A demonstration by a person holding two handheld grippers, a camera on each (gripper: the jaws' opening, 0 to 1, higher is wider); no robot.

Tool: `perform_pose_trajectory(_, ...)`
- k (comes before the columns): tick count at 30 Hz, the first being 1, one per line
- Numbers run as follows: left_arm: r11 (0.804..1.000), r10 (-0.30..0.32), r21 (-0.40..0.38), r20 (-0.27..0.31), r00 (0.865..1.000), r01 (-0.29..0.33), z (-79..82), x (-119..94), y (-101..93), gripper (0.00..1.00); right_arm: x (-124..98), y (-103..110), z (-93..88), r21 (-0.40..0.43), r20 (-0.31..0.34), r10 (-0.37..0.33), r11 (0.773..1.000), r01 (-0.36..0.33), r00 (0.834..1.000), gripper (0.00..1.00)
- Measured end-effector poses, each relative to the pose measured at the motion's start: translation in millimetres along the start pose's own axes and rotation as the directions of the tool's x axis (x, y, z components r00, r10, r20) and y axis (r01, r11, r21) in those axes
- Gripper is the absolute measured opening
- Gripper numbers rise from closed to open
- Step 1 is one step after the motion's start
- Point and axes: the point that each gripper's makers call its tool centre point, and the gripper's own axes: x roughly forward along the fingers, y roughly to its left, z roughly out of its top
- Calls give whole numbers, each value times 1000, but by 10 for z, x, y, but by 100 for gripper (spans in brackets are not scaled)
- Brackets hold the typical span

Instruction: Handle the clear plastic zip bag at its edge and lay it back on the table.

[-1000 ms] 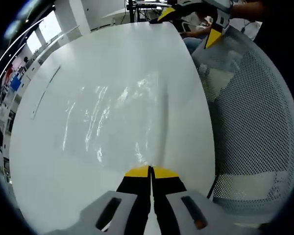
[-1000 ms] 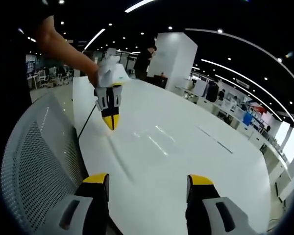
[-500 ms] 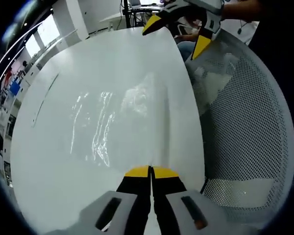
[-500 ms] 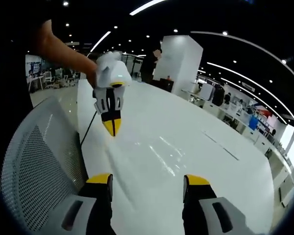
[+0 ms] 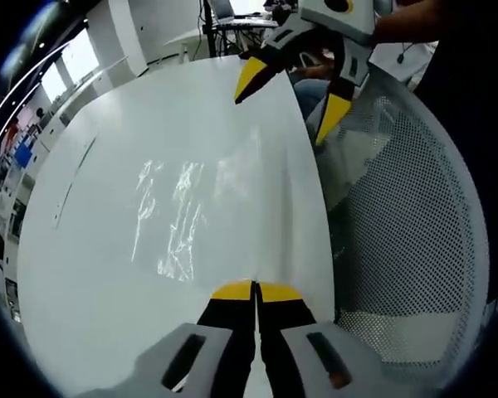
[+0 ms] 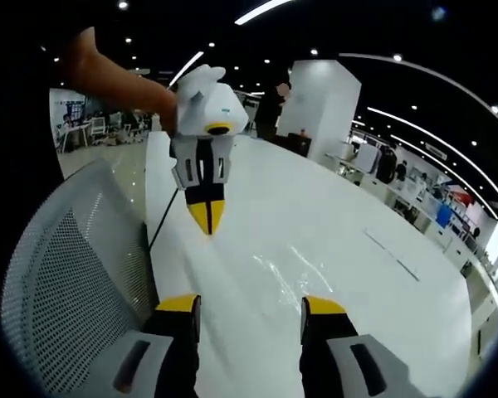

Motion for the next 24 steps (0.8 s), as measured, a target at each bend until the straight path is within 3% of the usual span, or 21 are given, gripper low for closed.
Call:
perform_pose_trajectory(10,1000,-27,15,-6,1000,27,139,-6,-79,0,139,94,62,-76,-19,43,996,-45,999,27)
perform_pose_trajectory(24,999,-49,-2,-9,999,49,253,14,-145,0,296,211,-52,-139,-92,104,983,-116,990,3)
